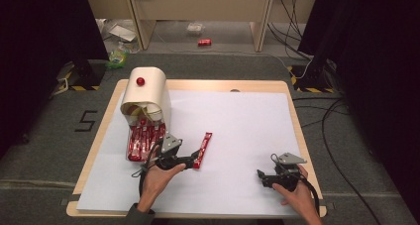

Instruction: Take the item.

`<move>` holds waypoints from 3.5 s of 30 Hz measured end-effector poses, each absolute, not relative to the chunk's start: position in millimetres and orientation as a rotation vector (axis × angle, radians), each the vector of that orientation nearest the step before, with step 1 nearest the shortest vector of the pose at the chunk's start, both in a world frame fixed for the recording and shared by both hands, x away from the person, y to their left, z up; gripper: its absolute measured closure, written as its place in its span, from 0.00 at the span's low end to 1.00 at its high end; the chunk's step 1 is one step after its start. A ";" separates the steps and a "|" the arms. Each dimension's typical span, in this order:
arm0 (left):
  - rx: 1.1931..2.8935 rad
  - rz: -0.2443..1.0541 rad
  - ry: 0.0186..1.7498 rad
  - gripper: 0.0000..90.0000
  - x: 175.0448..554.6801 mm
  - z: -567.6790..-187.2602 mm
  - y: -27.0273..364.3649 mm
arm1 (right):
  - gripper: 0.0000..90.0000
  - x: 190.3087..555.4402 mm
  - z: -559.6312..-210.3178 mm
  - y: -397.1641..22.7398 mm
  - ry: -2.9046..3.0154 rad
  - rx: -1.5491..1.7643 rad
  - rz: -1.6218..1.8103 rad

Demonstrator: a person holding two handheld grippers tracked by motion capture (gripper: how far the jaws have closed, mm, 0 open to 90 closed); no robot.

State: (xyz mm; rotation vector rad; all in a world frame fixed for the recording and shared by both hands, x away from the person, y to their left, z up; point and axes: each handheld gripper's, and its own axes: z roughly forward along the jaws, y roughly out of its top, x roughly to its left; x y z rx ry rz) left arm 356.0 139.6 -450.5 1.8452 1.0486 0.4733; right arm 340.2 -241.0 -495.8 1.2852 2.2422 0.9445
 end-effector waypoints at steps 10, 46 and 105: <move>1.830 0.493 1.044 0.26 345.7 -443.2 150.3 | 0.15 340.2 -495.8 -240.9 2.242 1.286 0.944; 1.818 0.551 1.058 0.26 325.5 -433.1 171.5 | 0.15 340.2 -495.8 -240.9 2.242 1.285 0.944; 1.711 0.660 1.180 0.24 296.7 -430.8 230.9 | 0.15 340.2 -495.8 -240.8 2.242 1.284 0.943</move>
